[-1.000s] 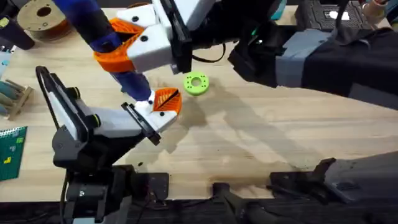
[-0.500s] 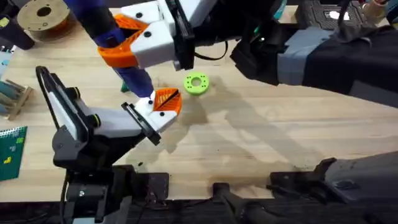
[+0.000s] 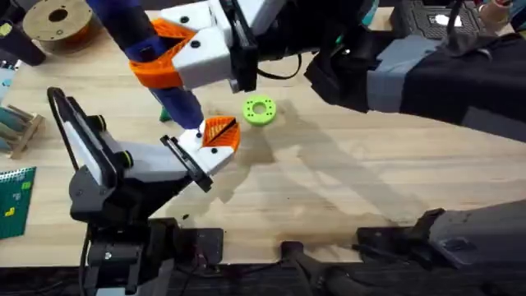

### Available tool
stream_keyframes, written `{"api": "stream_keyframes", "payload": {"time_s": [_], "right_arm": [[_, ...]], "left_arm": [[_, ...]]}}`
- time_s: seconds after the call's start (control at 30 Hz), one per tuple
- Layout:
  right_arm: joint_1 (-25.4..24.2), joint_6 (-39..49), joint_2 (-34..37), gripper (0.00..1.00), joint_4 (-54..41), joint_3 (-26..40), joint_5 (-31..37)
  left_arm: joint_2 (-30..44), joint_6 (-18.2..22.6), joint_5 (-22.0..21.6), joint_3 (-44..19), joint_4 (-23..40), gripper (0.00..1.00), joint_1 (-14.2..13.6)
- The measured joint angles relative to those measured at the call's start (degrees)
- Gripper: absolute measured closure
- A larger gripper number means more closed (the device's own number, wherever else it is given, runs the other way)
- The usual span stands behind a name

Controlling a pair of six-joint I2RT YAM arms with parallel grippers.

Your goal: Pick up the gripper from the table and insert it into the empty holder that is missing its gripper. Then pick up a screw, insert it into the mounting hole, and use the screwdriver to tighten it. Finally, clean up the table by picking up the vegetable and placing it into the bucket.

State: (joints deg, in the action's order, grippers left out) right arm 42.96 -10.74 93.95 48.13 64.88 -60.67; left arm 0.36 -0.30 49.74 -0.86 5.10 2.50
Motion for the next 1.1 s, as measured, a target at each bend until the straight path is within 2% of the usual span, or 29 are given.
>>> {"api": "stream_keyframes", "payload": {"time_s": [1.1], "right_arm": [[0.74,0.02,0.0,0.984,-1.15,0.0,0.01]], "left_arm": [[0.0,0.0,0.0,0.0,0.0,0.995,0.0]]}}
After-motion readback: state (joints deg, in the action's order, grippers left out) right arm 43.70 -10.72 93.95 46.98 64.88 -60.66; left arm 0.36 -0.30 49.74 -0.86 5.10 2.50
